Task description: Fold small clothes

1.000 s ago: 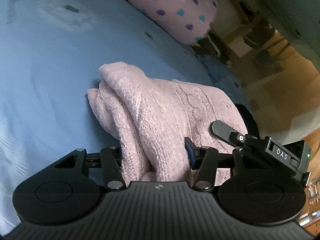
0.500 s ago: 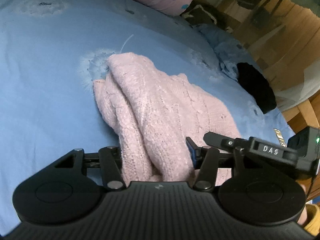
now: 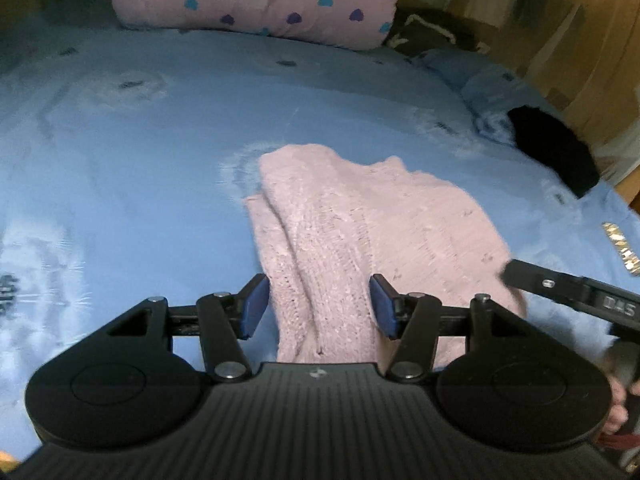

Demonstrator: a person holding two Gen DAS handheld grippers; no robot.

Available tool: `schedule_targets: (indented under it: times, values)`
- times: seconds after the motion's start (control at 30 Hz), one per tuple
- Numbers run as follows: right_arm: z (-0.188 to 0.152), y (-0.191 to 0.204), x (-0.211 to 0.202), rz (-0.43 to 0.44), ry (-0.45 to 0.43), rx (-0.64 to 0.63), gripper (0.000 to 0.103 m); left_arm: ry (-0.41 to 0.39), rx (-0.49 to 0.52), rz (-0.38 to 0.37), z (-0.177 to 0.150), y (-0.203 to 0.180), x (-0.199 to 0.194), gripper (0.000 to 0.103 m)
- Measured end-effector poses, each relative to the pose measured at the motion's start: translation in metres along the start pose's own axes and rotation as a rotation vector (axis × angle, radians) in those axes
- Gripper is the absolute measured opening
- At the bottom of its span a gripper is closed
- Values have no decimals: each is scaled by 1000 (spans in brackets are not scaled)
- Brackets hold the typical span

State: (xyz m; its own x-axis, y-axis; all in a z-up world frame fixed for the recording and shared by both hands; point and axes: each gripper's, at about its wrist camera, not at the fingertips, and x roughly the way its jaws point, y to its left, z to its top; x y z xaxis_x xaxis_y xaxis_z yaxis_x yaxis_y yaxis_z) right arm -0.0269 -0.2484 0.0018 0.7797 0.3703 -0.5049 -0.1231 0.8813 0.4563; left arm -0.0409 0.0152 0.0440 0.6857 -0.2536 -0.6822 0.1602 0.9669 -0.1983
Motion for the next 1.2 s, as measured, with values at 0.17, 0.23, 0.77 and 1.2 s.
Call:
schedule_targets:
  times: [0.17, 0.23, 0.77, 1.2]
  values:
    - [-18, 9, -16, -38, -13, -84, 43, 10, 52, 74, -8, -4, 1, 61]
    - [-26, 9, -12, -53, 3, -118, 42, 17, 35, 77, -12, -1, 9, 62]
    - [-47, 37, -33, -106, -66, -217, 66, -4, 26, 184, -36, -42, -26, 93]
    - [-70, 44, -54, -182, -54, -266, 73, 41, 34, 230, -65, -68, -24, 98]
